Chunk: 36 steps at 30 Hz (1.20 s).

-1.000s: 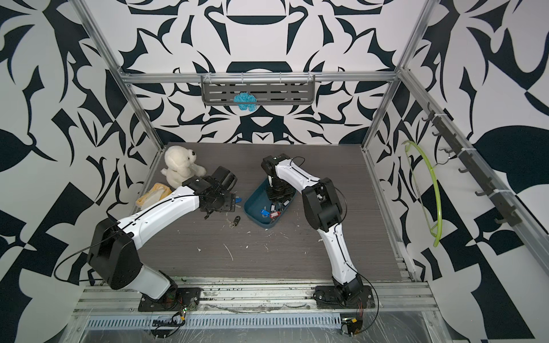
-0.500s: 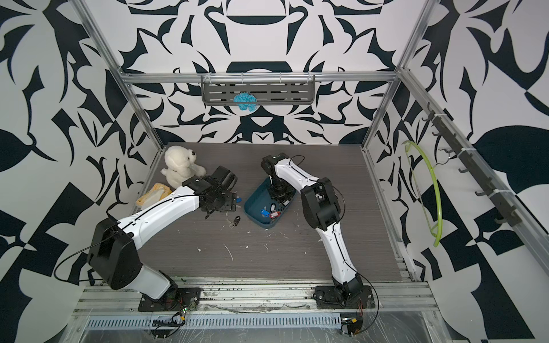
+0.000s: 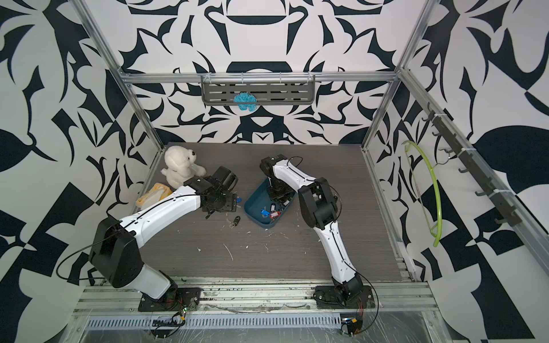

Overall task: Take the keys out of the storage box
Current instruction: Pick up the key from the storage box.

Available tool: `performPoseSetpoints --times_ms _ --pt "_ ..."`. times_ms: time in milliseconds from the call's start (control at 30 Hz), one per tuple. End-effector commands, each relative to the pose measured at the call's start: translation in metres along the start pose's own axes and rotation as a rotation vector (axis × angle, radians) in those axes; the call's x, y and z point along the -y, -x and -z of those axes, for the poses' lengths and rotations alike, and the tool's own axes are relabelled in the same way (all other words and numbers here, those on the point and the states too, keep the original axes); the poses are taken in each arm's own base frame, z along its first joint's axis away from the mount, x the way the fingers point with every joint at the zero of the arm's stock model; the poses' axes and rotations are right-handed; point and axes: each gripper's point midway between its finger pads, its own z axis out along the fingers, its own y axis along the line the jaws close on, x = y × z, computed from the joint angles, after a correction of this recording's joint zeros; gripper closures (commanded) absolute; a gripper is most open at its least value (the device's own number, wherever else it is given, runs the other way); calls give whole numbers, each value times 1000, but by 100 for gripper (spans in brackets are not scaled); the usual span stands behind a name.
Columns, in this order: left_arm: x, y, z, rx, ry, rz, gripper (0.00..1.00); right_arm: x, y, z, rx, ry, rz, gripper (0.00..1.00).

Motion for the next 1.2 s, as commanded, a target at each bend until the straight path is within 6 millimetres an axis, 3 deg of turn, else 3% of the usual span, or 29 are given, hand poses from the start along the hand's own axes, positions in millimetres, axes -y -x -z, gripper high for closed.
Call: performPoseSetpoints --times_ms 0,133,333,500,967,1167 --pt "-2 -9 -8 -40 7 -9 17 1 1 15 19 -15 13 65" --pt "-3 -9 -8 -37 11 -13 18 0 2 11 15 -17 12 74" --pt "-3 -9 -8 -38 13 -15 18 1 4 19 35 -17 3 100" --pt "-2 -7 -5 -31 7 -13 19 4 7 45 96 -12 -21 100" --pt "-2 -7 4 -13 -16 -4 20 7 10 142 333 102 -143 100" --pt "-2 -9 4 -10 -27 1 20 11 10 150 348 171 -188 100"
